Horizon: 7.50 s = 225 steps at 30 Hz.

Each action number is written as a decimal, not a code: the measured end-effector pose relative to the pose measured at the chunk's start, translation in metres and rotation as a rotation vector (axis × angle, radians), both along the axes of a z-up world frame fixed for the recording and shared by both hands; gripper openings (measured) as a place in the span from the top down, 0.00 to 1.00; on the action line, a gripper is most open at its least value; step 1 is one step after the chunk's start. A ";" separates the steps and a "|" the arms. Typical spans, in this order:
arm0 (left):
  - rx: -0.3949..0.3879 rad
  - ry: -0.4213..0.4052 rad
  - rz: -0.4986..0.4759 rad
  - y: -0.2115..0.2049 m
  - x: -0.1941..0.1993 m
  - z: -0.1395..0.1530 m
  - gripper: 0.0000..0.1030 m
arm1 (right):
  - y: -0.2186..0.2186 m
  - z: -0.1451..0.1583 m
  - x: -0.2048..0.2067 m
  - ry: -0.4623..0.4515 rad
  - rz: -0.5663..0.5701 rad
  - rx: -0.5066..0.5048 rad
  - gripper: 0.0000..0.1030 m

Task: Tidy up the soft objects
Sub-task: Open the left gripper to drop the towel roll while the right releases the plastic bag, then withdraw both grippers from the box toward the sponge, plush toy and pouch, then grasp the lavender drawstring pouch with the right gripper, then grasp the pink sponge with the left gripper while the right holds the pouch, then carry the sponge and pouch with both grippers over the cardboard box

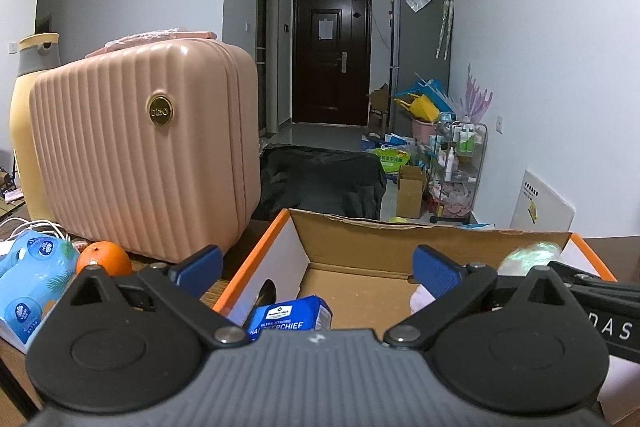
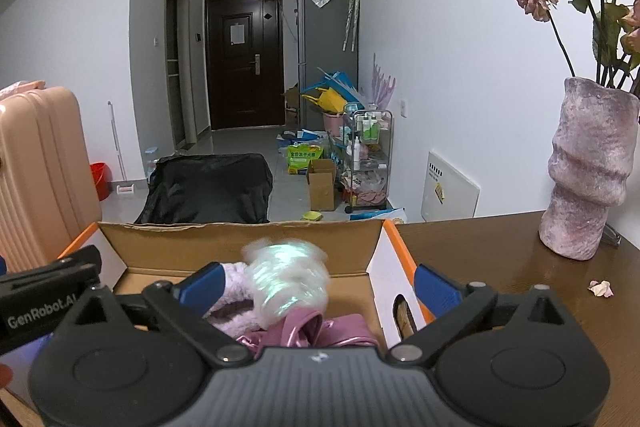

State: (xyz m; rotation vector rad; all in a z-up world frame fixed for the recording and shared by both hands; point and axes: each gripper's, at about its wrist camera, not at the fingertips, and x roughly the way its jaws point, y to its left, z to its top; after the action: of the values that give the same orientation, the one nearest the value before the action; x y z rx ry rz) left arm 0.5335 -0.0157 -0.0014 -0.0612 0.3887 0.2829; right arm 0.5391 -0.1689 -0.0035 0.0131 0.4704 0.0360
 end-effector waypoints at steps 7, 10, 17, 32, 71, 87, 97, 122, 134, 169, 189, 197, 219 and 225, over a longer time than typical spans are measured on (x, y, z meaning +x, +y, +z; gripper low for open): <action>-0.005 -0.005 0.005 -0.001 -0.004 0.002 0.00 | 0.001 0.002 -0.005 0.000 0.002 -0.006 0.02; -0.002 -0.014 0.001 -0.001 -0.008 0.003 0.00 | -0.001 0.003 -0.010 -0.001 0.000 -0.006 0.02; 0.019 -0.032 -0.012 -0.003 -0.025 0.004 0.00 | -0.005 0.003 -0.024 0.001 0.001 -0.015 0.01; 0.006 -0.057 -0.038 -0.001 -0.065 0.005 0.00 | -0.020 0.004 -0.057 -0.018 0.004 -0.016 0.01; 0.004 -0.069 -0.096 -0.003 -0.181 0.004 0.00 | -0.050 0.006 -0.190 -0.147 0.082 -0.052 0.01; 0.006 -0.068 -0.147 -0.015 -0.233 -0.001 0.00 | -0.067 0.000 -0.245 -0.189 0.117 -0.049 0.01; -0.007 -0.031 -0.206 -0.020 -0.260 -0.012 0.00 | -0.089 -0.013 -0.266 -0.164 0.102 -0.049 0.01; -0.003 0.083 -0.294 -0.034 -0.262 -0.032 0.00 | -0.093 -0.070 -0.216 0.132 0.150 -0.093 0.00; -0.002 0.092 -0.295 -0.035 -0.261 -0.035 0.00 | -0.104 -0.075 -0.209 0.190 0.162 -0.010 0.26; 0.145 0.152 -0.323 -0.077 -0.219 -0.051 0.00 | -0.157 -0.035 -0.243 -0.077 -0.070 0.091 0.60; 0.260 0.185 -0.346 -0.095 -0.172 -0.065 0.01 | -0.149 -0.044 -0.236 -0.035 -0.053 0.075 0.60; 0.205 0.212 -0.388 -0.089 -0.167 -0.065 0.28 | -0.148 -0.046 -0.234 -0.028 -0.050 0.068 0.60; 0.118 0.043 -0.331 -0.070 -0.192 -0.033 0.29 | -0.135 -0.037 -0.244 -0.153 -0.042 0.098 0.60; 0.094 0.016 -0.320 -0.067 -0.197 -0.023 0.29 | -0.125 -0.033 -0.246 -0.193 -0.027 0.125 0.60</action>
State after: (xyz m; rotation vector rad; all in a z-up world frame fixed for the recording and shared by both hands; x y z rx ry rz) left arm 0.3365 -0.0823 -0.0245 0.0953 0.3943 -0.0143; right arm 0.2931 -0.2937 -0.0363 0.1371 0.2748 0.0395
